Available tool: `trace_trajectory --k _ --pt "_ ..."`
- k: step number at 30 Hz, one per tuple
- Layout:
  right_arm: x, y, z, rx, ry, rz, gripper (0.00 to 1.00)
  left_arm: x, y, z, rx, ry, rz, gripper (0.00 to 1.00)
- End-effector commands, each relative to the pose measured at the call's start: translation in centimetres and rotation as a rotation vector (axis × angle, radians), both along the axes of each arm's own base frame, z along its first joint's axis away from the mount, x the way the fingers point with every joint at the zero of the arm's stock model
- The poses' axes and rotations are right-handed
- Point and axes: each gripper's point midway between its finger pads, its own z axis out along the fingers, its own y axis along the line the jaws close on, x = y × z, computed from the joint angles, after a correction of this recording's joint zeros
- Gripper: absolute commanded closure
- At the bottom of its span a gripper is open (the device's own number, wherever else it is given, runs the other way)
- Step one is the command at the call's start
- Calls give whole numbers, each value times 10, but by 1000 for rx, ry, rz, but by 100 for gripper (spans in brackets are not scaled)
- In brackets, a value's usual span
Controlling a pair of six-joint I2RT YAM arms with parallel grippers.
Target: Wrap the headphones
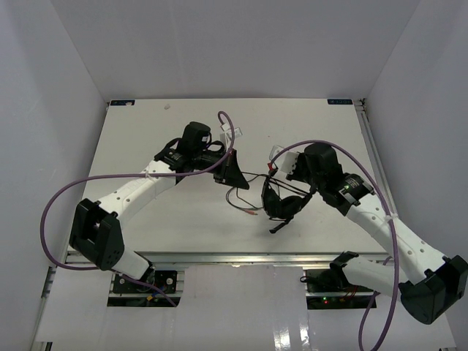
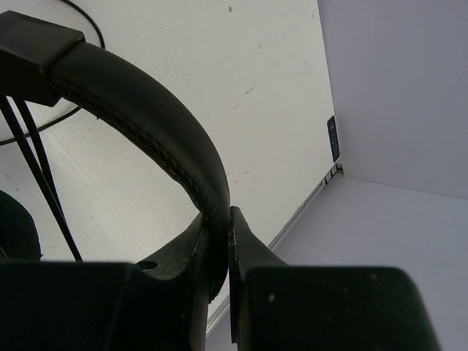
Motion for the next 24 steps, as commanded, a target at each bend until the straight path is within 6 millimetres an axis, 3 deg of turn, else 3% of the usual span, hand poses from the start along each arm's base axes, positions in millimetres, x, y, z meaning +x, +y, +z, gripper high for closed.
trace_trajectory --k 1,8,16,20,24 --pt "16 -39 6 -160 -58 -195 92 -20 10 62 -132 -29 -68 100" --pt "35 -20 11 -113 -124 -278 92 -23 2 93 -224 22 -43 92" --pt "52 -8 27 7 -173 -382 92 -24 -8 107 -280 128 -15 82" --pt "56 -2 26 38 -152 -394 92 -31 -12 100 -274 158 -45 81" --pt "56 -4 31 38 -160 -390 92 -34 -7 66 -156 156 -77 80"
